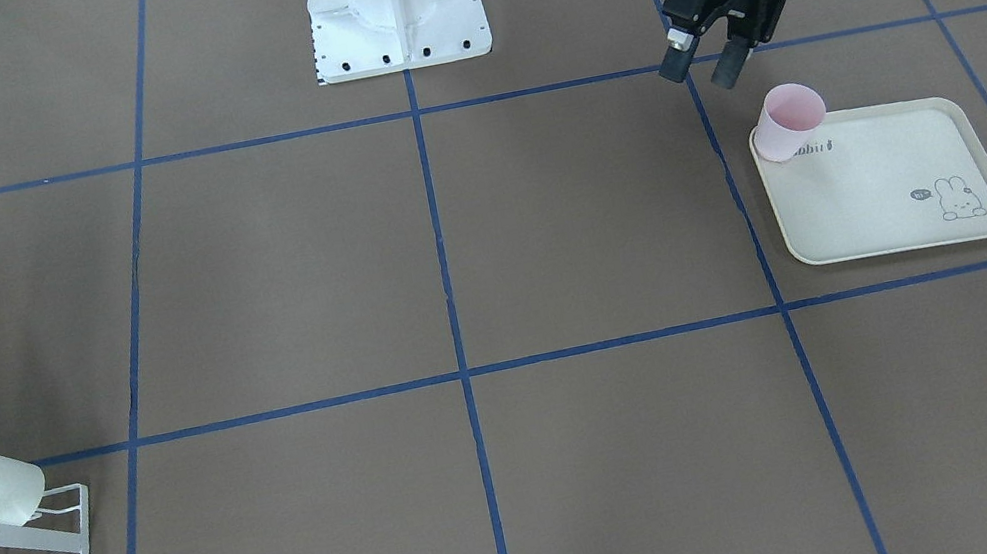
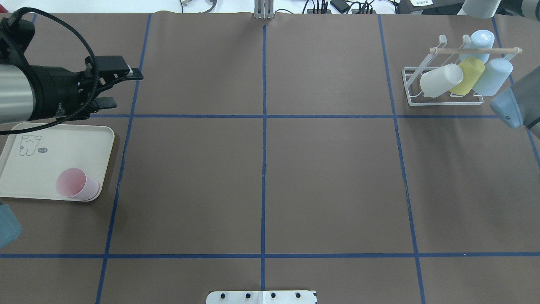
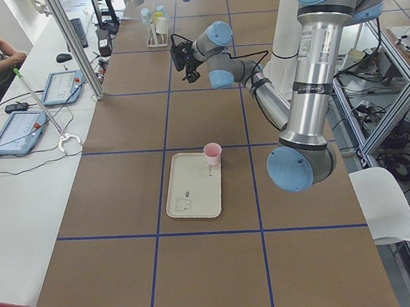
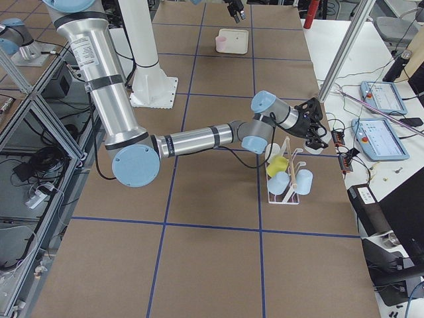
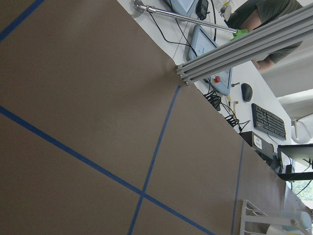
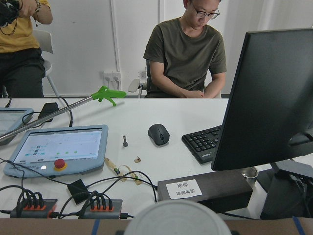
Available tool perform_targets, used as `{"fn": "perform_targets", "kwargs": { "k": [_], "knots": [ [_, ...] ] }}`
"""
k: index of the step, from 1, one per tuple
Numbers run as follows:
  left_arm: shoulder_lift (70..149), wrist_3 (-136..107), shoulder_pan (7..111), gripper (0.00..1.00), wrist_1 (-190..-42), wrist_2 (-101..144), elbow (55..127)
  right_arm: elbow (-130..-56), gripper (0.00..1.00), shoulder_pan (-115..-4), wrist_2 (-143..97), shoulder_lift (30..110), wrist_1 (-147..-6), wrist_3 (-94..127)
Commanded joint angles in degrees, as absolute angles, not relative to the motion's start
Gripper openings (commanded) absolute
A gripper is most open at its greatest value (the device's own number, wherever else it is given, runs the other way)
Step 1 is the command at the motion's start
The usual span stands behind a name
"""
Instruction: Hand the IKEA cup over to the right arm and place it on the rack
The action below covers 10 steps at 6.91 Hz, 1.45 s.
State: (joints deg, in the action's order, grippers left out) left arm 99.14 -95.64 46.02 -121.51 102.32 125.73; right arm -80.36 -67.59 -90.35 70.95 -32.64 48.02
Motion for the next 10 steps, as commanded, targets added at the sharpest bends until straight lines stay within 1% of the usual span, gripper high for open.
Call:
{"fn": "perform_targets", "kwargs": {
  "k": [1, 10],
  "knots": [
    [97.8, -93.8, 46.9, 1.0, -121.1, 103.3, 125.9, -76.6, 0.0, -66.6, -90.4, 70.9, -28.9, 47.0],
    [96.9, -93.9, 46.9, 1.0, -121.1, 103.3, 125.9, -74.8, 0.0, -63.3, -90.5, 72.2, -28.8, 46.9]
  ]
}}
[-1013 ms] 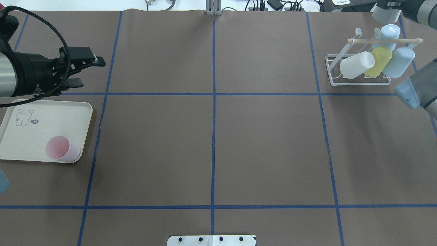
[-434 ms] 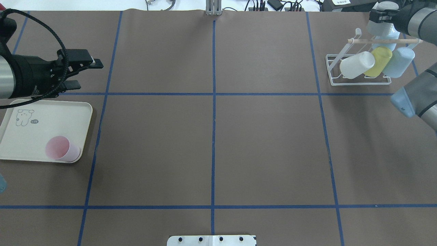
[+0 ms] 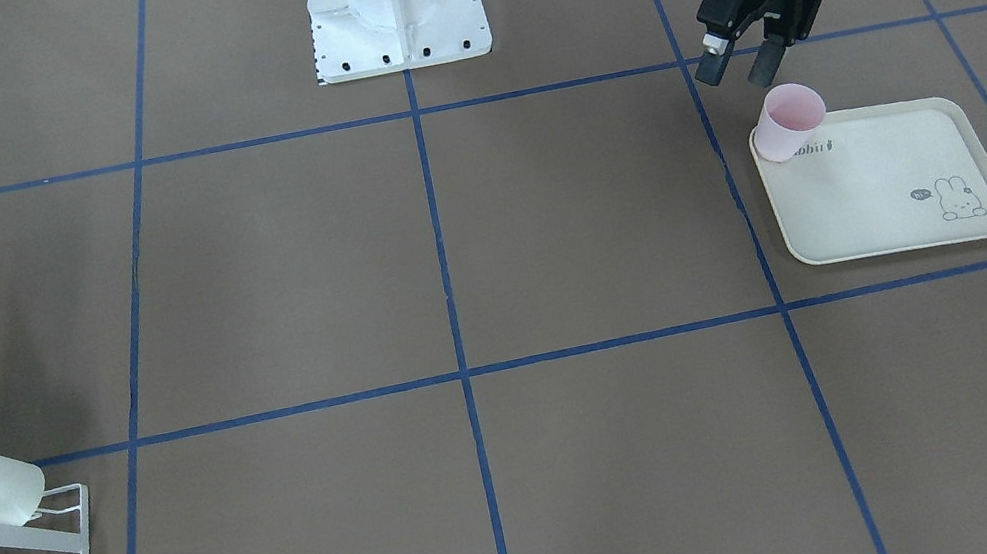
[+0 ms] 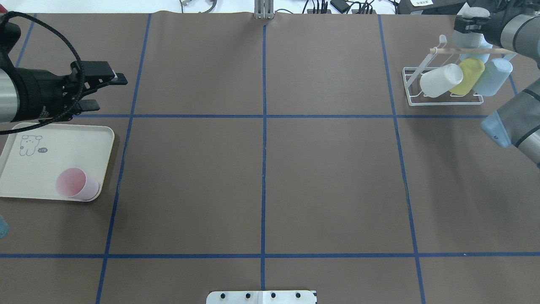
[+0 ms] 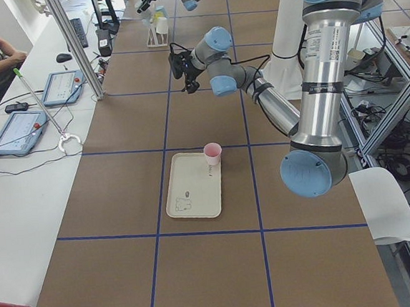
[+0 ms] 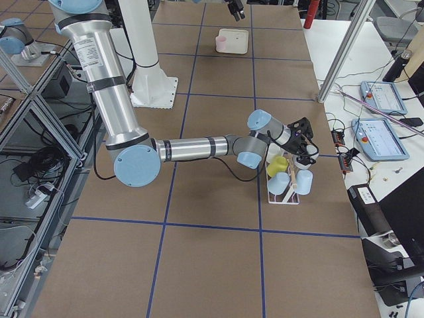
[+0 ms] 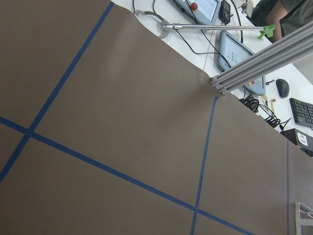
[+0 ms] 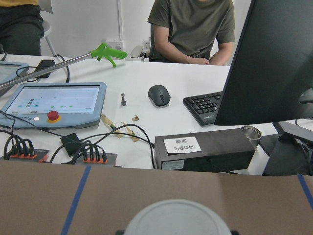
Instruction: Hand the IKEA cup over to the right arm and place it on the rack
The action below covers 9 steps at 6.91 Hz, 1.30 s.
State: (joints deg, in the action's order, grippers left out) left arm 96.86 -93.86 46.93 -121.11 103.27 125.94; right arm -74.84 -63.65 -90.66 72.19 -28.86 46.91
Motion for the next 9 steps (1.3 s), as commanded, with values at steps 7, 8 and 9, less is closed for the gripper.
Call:
{"fn": "perform_targets", "kwargs": {
  "k": [7, 8, 9],
  "knots": [
    [96.4, -94.6, 46.9, 1.0, -121.2, 103.3, 126.6, -74.8, 0.0, -62.0, -90.4, 72.9, -28.8, 46.9],
    [96.5, -94.6, 46.9, 1.0, -121.2, 103.3, 126.6, -74.8, 0.0, -62.2, -90.3, 73.0, -28.8, 46.9],
    [96.6, -94.6, 46.8, 1.0, -121.2, 103.3, 126.7, -74.8, 0.0, -63.0, -90.3, 73.2, -28.8, 46.8]
  ]
}}
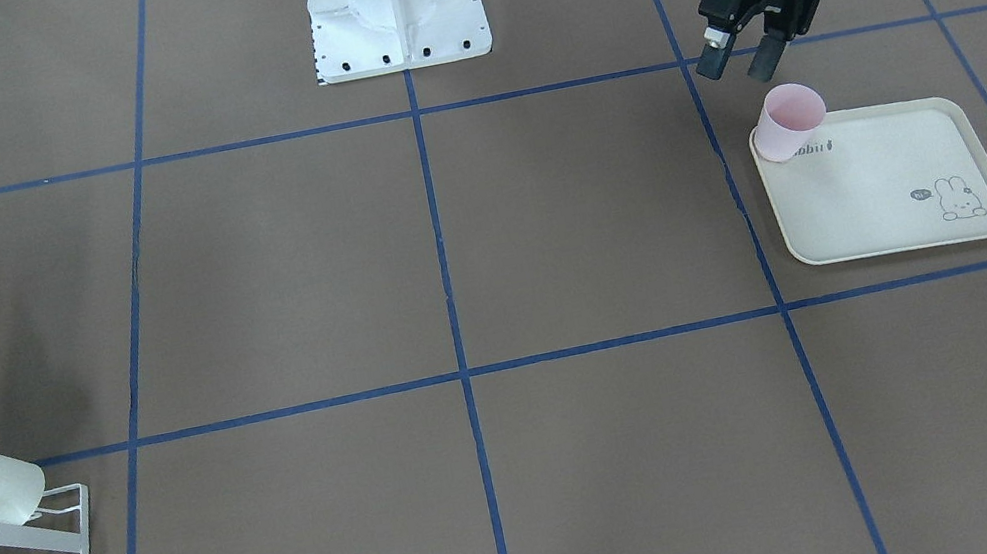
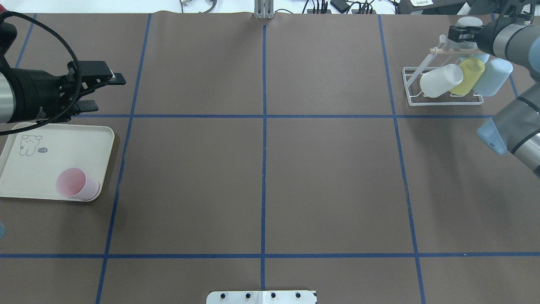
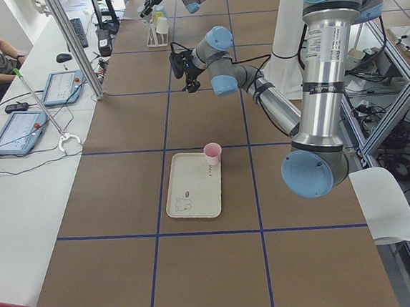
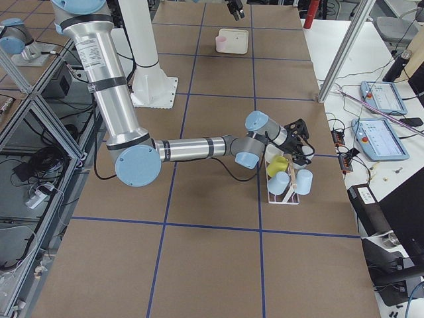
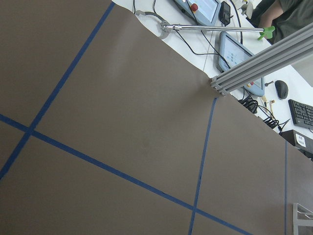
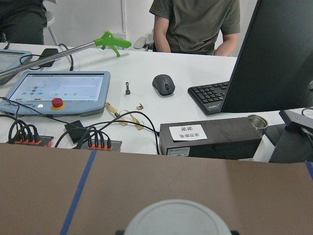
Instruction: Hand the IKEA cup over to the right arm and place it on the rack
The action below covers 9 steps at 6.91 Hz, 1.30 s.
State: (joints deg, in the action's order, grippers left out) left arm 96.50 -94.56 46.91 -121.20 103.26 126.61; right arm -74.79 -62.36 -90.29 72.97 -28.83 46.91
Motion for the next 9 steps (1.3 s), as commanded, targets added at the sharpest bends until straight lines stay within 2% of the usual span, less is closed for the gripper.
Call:
{"fn": "perform_targets", "kwargs": {
  "k": [1, 4, 5, 6, 9],
  "knots": [
    [96.6, -94.6, 46.8, 1.0, -121.2, 103.3, 126.7, -74.8, 0.0, -64.0, -90.3, 73.5, -28.8, 46.7],
    [96.6, -94.7, 46.9, 1.0, -121.2, 103.3, 127.0, -75.0, 0.0, -64.4, -90.3, 74.0, -28.8, 46.8],
    [96.4, -94.7, 46.9, 1.0, -121.2, 103.3, 127.5, -75.0, 0.56, -64.4, -90.3, 74.0, -28.8, 47.0],
    [96.4, -94.7, 46.9, 1.0, -121.1, 103.3, 127.6, -75.2, 1.0, -64.4, -89.9, 74.4, -28.7, 47.1],
    [96.2, -94.6, 46.9, 1.0, -121.1, 103.3, 127.5, -76.0, 1.0, -65.6, -90.7, 74.1, -28.7, 47.2]
  ]
}}
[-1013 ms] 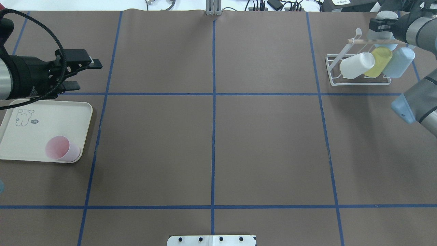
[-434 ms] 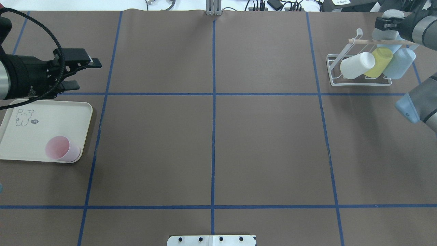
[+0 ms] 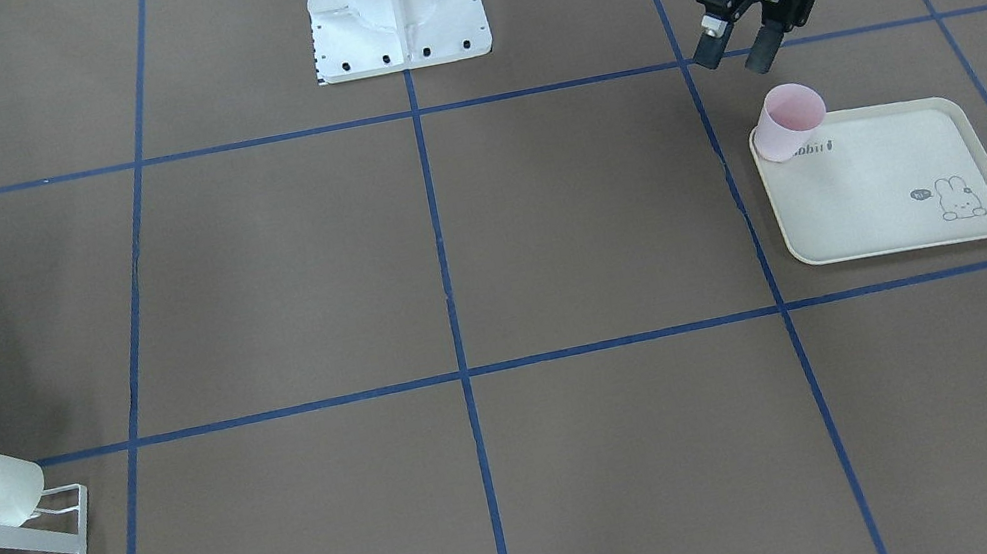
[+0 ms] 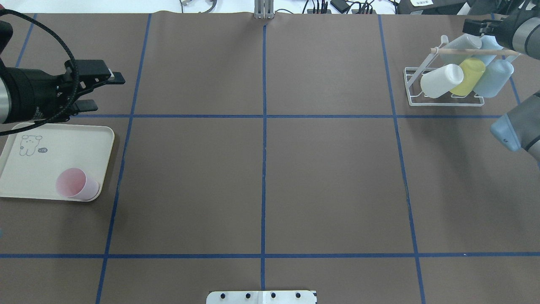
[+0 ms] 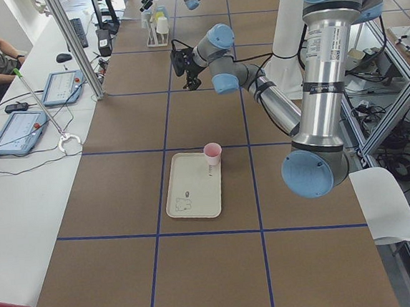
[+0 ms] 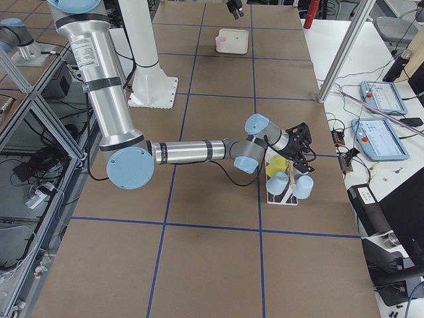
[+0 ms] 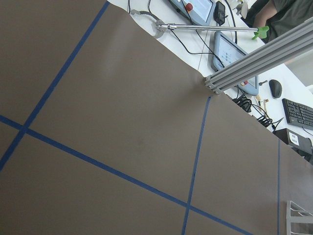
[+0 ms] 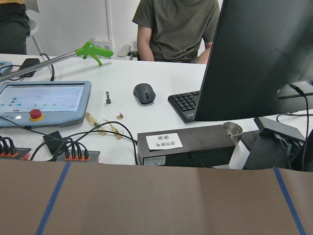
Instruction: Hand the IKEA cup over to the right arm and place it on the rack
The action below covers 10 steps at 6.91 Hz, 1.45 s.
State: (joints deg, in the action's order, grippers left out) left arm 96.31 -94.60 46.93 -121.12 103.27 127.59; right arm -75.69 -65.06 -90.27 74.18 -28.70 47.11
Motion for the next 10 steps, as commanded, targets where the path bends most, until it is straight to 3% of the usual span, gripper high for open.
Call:
{"fn": "perform_targets", "kwargs": {
  "k": [1, 4, 7, 10],
  "knots": [
    [96.2, -94.0, 46.9, 1.0, -120.9, 103.4, 127.5, -77.9, 1.0, -66.3, -92.2, 74.1, -28.6, 47.4],
    [94.9, -83.2, 48.1, 1.0, -109.1, 105.3, 130.4, -84.0, 1.0, -74.0, -109.7, 74.3, -32.5, 47.6],
    [94.4, -64.4, 48.1, 1.0, -94.4, 105.5, 131.0, -98.4, 1.0, -75.8, -120.6, 73.8, -47.1, 54.0],
    [88.3, -49.8, 48.1, 1.0, -93.1, 114.0, 129.4, -100.5, 1.0, -73.8, -129.9, 69.4, -46.5, 72.4]
  ]
}}
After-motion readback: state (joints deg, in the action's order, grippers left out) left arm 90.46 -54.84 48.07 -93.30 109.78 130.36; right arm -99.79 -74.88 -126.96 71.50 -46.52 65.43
